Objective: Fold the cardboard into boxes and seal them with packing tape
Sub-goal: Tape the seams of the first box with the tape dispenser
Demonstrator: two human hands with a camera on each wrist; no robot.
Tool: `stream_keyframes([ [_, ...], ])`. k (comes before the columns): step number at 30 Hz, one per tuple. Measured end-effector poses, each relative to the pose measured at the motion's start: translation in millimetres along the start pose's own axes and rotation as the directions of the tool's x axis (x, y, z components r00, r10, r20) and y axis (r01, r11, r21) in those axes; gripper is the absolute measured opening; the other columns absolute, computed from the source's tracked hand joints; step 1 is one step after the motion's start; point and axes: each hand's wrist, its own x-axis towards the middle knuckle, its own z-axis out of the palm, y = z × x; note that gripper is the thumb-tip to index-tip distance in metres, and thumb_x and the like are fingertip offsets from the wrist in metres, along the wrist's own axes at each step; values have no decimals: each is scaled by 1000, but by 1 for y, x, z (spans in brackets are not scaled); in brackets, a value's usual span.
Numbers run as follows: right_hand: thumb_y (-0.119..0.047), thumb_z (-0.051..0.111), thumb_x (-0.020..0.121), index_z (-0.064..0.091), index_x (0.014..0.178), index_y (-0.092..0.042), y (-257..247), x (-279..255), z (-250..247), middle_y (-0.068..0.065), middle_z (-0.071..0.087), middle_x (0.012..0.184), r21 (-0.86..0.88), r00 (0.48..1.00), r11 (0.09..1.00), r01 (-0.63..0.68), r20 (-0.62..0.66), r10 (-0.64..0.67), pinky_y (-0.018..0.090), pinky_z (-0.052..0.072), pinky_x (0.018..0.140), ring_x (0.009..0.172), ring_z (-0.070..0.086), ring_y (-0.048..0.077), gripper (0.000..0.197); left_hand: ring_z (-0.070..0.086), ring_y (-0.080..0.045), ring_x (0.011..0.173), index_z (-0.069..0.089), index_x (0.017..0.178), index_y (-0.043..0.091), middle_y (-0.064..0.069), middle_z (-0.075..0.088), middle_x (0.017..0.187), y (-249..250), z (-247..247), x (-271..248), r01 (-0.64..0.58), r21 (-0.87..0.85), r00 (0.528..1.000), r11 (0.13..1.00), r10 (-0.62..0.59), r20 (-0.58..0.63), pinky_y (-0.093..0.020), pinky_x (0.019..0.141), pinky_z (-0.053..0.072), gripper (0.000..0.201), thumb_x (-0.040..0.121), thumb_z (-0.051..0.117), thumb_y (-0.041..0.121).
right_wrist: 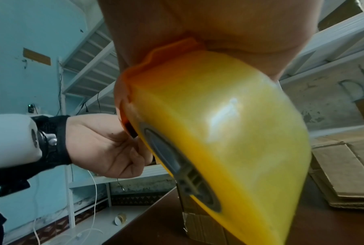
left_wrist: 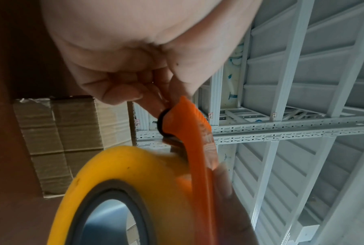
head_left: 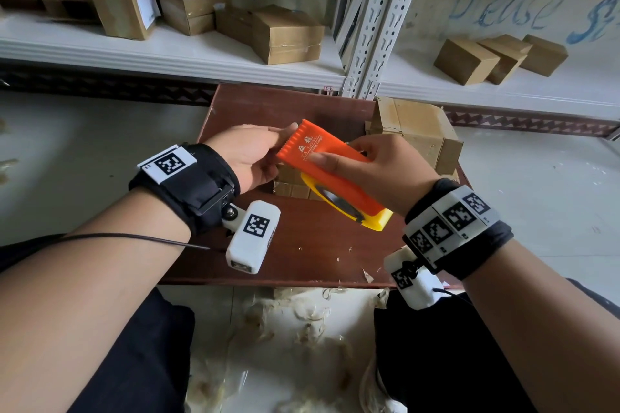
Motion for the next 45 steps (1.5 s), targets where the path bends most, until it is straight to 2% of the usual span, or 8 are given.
stream_keyframes([
  [9, -84, 69, 68, 73, 93, -29, -6, -5, 9, -9, 75, 78, 50, 999, 999, -15, 39, 13, 17, 48, 42, 56, 69, 0, 61, 55, -13, 65, 69, 89, 15, -2, 66, 72, -3, 1, -2, -84, 99, 988, 992, 95, -121, -24, 53, 41, 19, 88, 81, 30],
  [14, -86, 65, 70, 66, 83, -26, -7, -4, 14, -8, 72, 76, -7, 999, 1000, -23, 22, 24, 17, 42, 42, 60, 68, 4, 62, 55, -15, 64, 70, 95, 13, -3, 67, 74, -6, 2, -1, -89, 96, 985, 991, 102, -141, -26, 56, 43, 22, 88, 82, 31],
  [19, -85, 64, 74, 65, 84, -25, -6, -3, 13, -8, 72, 79, 1, 998, 999, -41, 57, 41, 23, 46, 55, 68, 69, 8, 60, 55, -14, 63, 73, 92, 15, -1, 67, 71, -4, -2, 2, -51, 80, 991, 995, 61, -121, -25, 54, 41, 21, 86, 83, 32],
  [23, -85, 65, 73, 63, 76, -25, -3, -7, 13, -10, 67, 66, 38, 994, 997, -62, 91, 58, 20, 40, 51, 55, 62, 3, 60, 56, -13, 63, 73, 86, 18, 2, 68, 70, -6, -7, 5, -22, 76, 993, 997, 31, -116, -25, 54, 39, 18, 84, 85, 33],
  [31, -81, 65, 77, 71, 95, -23, 7, -18, 9, -5, 73, 81, 23, 997, 1000, -9, 70, 7, 24, 45, 55, 70, 71, 12, 61, 60, -11, 71, 77, 105, 12, 2, 73, 81, -13, -6, 6, -55, 122, 995, 991, 64, -72, -25, 56, 41, 34, 82, 85, 36],
  [35, -81, 68, 73, 70, 96, -25, 12, -23, 3, -7, 75, 81, 23, 998, 1000, -10, 60, 8, 23, 49, 54, 68, 72, 8, 60, 60, -6, 64, 75, 98, 14, 3, 73, 78, -12, -4, 4, -71, 128, 995, 989, 79, -66, -23, 51, 38, 23, 87, 82, 33],
  [39, -74, 76, 71, 73, 101, -27, 26, -34, -4, -11, 78, 80, 61, 994, 998, -28, 104, 21, 29, 63, 60, 65, 74, 3, 56, 53, 2, 47, 70, 88, 13, 3, 66, 71, 7, -35, 14, -147, 8, 963, 989, 145, -227, -16, 40, 27, 16, 92, 77, 26],
  [45, -77, 78, 62, 74, 108, -27, 55, -52, -11, -5, 80, 88, 87, 983, 996, -25, 183, 9, 42, 66, 67, 70, 77, 10, 67, 55, 0, 55, 73, 89, 16, 4, 70, 78, 6, -63, 12, -230, 172, 934, 958, 266, -236, -19, 50, 28, 16, 92, 77, 32],
])
